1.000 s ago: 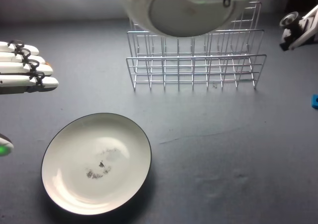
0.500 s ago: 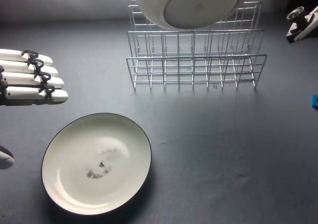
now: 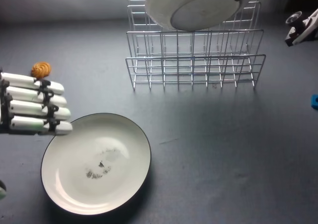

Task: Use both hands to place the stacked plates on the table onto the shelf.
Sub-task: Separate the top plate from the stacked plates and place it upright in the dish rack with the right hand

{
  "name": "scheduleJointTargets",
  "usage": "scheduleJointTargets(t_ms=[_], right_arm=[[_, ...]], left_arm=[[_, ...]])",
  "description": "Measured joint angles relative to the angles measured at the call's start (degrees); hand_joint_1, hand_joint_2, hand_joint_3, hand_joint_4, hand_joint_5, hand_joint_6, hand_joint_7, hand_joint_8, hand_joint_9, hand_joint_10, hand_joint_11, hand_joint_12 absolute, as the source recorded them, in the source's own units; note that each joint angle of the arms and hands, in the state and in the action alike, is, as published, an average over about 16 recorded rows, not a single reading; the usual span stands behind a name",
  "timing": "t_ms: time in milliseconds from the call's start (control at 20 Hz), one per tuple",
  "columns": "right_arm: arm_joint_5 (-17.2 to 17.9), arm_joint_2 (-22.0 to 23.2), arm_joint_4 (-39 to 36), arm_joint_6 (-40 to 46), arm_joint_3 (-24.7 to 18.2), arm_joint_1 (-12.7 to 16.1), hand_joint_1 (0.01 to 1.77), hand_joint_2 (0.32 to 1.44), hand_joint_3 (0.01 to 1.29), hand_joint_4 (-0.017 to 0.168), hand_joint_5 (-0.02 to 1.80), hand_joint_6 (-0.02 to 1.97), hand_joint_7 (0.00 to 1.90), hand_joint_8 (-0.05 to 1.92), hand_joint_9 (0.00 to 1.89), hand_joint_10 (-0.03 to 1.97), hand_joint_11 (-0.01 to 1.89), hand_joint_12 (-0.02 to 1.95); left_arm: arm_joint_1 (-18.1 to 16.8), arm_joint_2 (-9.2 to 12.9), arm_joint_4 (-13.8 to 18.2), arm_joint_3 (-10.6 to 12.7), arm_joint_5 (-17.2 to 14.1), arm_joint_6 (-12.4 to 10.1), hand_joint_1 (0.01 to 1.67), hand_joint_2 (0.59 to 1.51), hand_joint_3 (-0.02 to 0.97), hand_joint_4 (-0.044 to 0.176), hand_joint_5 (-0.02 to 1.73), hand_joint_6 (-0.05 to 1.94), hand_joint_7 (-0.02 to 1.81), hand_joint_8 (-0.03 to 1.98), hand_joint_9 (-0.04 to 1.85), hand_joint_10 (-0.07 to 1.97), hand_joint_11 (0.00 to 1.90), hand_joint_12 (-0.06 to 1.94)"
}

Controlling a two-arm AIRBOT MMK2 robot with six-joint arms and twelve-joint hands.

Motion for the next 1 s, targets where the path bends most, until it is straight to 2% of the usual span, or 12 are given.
scheduleJointTargets(t_ms=[200,450,1000], right_arm=[[0.5,-0.8,1.3,0.2,1.2,-0.7,1.21,1.08,0.01,-0.009,0.79,1.04,1.01,1.11,1.04,0.86,0.84,1.39],[0.5,-2.0,4.6,0.3,3.0,-1.3,1.21,1.08,0.01,-0.009,0.78,1.04,1.01,1.11,1.04,0.87,0.84,1.38],[-2.5,-4.5,12.4,-0.1,7.3,-2.2,1.2,1.08,0.01,-0.01,0.77,1.06,1.02,1.07,1.08,0.74,0.85,1.27]], left_arm=[[1.3,-0.3,2.2,-0.3,0.2,-0.3,0.02,1.136,0.009,-0.003,0.09,0.02,0.08,0.0,0.07,0.01,0.03,0.04],[3.2,-0.7,3.8,-0.8,1.9,-0.6,0.02,1.139,0.008,-0.003,0.08,0.02,0.07,0.0,0.06,0.01,0.02,0.04],[5.5,-1.3,4.0,-3.2,7.1,-0.9,0.02,1.145,0.009,-0.003,0.07,0.02,0.06,0.0,0.04,0.01,0.02,0.03]])
